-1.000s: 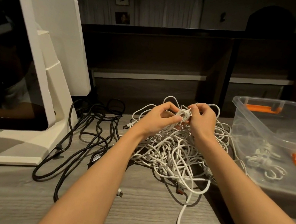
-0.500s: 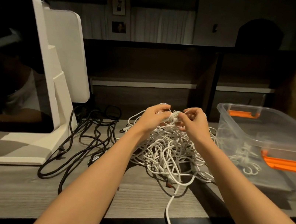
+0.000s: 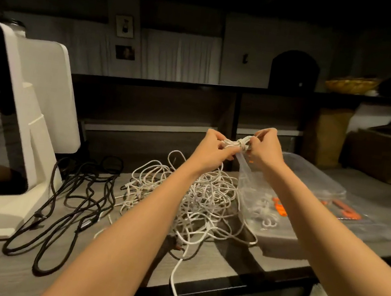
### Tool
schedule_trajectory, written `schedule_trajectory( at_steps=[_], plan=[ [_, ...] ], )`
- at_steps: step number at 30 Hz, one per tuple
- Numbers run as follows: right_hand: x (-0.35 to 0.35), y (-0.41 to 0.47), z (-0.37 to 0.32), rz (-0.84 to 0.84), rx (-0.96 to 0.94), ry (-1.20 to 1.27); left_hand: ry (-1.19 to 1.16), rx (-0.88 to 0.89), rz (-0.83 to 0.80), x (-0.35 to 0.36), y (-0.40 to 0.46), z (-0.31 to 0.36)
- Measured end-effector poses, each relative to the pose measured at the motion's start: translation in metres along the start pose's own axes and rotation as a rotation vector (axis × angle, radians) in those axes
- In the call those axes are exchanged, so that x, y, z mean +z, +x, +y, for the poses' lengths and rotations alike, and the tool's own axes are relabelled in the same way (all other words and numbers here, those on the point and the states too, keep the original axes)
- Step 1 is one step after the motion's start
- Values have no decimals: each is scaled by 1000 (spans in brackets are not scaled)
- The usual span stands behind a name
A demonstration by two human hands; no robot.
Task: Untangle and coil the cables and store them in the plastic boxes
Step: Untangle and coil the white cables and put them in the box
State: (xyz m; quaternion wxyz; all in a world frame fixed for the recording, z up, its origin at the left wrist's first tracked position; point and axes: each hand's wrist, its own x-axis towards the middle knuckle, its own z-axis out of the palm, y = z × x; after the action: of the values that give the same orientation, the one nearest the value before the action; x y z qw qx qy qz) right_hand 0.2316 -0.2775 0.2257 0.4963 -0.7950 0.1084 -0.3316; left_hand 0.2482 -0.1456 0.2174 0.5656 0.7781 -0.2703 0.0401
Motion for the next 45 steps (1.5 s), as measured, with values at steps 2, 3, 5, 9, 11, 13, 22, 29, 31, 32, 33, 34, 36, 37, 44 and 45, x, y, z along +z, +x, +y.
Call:
schedule_trajectory(
  at_steps=[2,3,5,9,11,13,22,29,31,32,33,34,36,37,44,45],
  plan=[
    [-14,4,8,23,9,-26,45,6,-20,18,2,3],
    [-22,7,12,33,24,-23,66,9,-38,27,3,4],
    [-33,14,20,51,50,-34,110,16,-65,42,4,8],
    [-46,23,34,-68,134,-278,196,20,-85,55,10,6],
    [-47,19,37,-247,179,-391,206,10,-58,55,12,1],
    [-45,13,36,-404,203,-484,186,-3,-20,52,14,-3],
    [-16,8,10,-327,-22,-519,109,-110,72,14,7,-8],
    [5,-16,-19,-509,-51,-242,183,-209,34,-18,-15,-3],
    [11,-20,-22,-583,-37,-249,204,-242,20,-26,-21,-5],
    [14,-23,-24,-628,-28,-257,214,-262,5,-30,-24,-7],
    [16,-25,-25,-678,-12,-253,219,-285,-15,-33,-27,-8],
    [19,-27,-25,-734,8,-245,225,-308,-41,-36,-30,-10],
    [25,-33,-23,-857,34,-270,244,-354,-89,-40,-36,-17],
    [28,-36,-21,-911,40,-305,253,-373,-107,-41,-39,-20],
    [66,-42,4,-856,-23,-526,195,-455,-99,-47,-46,-50],
    [70,-41,8,-825,-42,-542,182,-453,-79,-47,-45,-52]
  ],
)
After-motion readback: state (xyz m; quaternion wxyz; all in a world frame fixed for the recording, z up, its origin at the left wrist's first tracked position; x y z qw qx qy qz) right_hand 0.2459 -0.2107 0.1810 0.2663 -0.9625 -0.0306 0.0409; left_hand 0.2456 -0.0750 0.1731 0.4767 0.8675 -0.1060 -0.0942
